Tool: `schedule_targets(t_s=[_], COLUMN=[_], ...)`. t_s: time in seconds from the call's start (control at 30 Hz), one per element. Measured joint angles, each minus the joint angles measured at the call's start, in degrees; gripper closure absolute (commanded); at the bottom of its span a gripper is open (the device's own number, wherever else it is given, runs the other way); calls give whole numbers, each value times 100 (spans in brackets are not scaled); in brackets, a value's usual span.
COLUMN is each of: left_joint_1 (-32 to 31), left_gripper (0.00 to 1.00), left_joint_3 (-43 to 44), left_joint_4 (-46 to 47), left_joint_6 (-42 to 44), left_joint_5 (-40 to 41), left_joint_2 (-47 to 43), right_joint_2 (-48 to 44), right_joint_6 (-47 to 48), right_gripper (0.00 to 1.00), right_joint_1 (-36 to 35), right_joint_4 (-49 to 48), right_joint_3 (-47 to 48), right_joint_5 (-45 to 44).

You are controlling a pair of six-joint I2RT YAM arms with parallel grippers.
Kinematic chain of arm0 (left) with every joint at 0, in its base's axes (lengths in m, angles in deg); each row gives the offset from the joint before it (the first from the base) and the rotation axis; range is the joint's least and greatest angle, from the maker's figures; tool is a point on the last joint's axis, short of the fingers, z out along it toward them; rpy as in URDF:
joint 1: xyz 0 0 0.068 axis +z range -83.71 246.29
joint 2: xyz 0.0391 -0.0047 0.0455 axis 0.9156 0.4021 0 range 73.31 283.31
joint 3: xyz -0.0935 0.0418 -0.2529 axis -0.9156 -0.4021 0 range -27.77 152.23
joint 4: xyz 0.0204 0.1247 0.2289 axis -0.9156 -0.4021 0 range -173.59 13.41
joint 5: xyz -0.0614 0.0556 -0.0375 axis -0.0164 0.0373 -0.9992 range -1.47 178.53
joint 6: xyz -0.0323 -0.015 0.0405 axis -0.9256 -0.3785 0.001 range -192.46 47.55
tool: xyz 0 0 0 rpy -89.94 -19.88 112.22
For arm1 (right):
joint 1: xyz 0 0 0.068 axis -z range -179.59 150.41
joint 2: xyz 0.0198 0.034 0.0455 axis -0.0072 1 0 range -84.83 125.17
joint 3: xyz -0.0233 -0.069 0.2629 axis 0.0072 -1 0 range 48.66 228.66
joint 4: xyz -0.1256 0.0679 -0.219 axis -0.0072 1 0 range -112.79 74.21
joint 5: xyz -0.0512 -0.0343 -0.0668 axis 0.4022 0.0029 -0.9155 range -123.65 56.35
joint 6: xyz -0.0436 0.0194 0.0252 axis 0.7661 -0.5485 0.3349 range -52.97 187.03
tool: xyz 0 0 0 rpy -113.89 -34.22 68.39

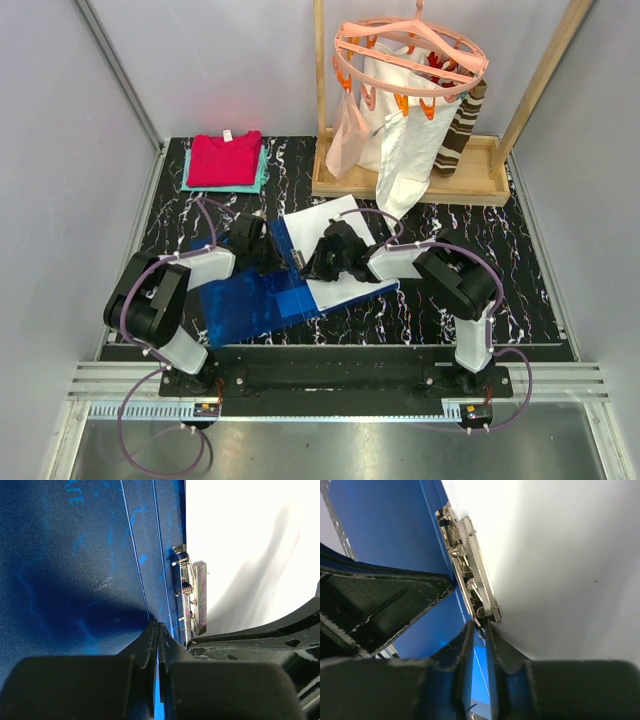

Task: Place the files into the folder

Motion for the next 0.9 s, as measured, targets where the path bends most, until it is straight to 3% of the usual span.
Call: schedule_targets(t_s=[0.3, 0.57, 0.67, 0.7, 0.8, 0.9], left_joint_1=[-15, -50, -76, -76, -81, -72], left_gripper=[100, 99, 85, 70, 48, 39], left_joint_3=[-63, -74, -177, -219, -219, -15], left_joint_4=[59, -50, -446, -669, -1386, -2065], left_joint_6=[0, 55, 205, 273, 461, 629], left_joint_5=[-7, -87, -105, -98, -50, 140], left_joint_2=[-39, -118, -404, -555, -1064, -1696], right_joint_2=[-22, -389, -732, -839, -1222, -1631], right_joint_6=[127, 378, 645, 728, 1086, 1580], right_gripper=[68, 32, 26, 21, 10, 3], right_joint_1=[44, 74, 83, 85, 90, 72], right_joint_4=[-22, 144, 459, 568, 905, 1086], right_joint_3=[-13, -188, -319, -341, -356, -356], right_joint_5=[330, 529, 555, 557, 616, 660])
